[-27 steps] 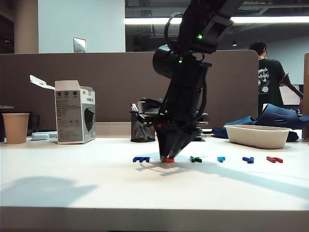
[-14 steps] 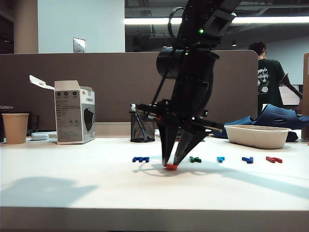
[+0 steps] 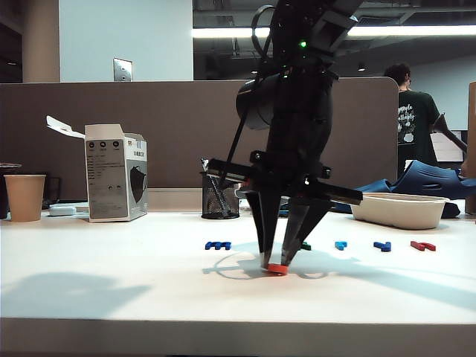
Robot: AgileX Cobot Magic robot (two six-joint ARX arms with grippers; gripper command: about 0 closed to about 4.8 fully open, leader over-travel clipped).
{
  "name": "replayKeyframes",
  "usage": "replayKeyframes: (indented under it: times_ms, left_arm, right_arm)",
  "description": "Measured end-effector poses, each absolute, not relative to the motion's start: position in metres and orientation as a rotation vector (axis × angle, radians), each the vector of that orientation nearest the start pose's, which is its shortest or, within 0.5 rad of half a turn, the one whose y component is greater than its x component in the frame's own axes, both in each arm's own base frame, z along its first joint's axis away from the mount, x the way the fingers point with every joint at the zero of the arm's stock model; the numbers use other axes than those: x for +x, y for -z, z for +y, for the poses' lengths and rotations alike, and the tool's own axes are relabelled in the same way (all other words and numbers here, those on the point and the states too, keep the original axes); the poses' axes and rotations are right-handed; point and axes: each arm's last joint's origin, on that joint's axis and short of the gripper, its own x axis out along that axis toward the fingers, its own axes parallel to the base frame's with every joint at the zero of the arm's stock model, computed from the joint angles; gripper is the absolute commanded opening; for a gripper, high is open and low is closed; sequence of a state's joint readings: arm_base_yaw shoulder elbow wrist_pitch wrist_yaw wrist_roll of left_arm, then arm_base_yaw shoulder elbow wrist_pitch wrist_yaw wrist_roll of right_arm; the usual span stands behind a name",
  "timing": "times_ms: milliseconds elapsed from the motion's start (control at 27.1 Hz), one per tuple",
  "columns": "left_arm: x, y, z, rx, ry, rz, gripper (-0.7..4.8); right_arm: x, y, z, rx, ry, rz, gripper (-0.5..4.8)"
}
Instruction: Select the appropriate letters from the row of letter magnets placed on the table to arrange into the word "sky".
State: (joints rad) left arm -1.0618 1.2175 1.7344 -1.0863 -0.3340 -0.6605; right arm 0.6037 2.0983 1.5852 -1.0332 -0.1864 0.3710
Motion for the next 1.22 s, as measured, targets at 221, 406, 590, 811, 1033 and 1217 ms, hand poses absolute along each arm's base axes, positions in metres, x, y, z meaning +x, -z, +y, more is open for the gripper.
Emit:
replayKeyframes:
  times_ms: [221,406,590,811,1033,1217]
  left_arm:
    - [0.102,-0.473,-0.163,-0.248,0.523,0.649,-0.05]
    - [0.102,-0.473,-0.163,-0.248,0.523,0.649,-0.05]
    - [0.102,-0.473,-0.163,-0.248,0.523,0.649,-0.05]
    - [0.102,-0.473,-0.163,-0.248,0.523,0.649,-0.05]
    - [0.102,-0.473,-0.163,-0.248,0.523,0.649,-0.05]
    - [0.102,-0.473,-0.163,-0.248,0.523,0.649,-0.05]
  right_arm:
    - [0.316,-0.169,0.242,-0.085,-0.261,1.598,0.85]
    - [0.305,-0.169,0.256,-0.155,-0.226,1.550,0.85]
    - [0.292,-0.168,0.273,-0.221,-0.214,1.495,0.85]
    - [0.291,-0.168,0.275,-0.172,-0.166,1.487,0.85]
    - [0.291,-0.168,0.275,-0.163,-0.157,1.486,1.27]
    - [0.291,-0.168,0.276,-0.154,-0.155,1.481,1.61]
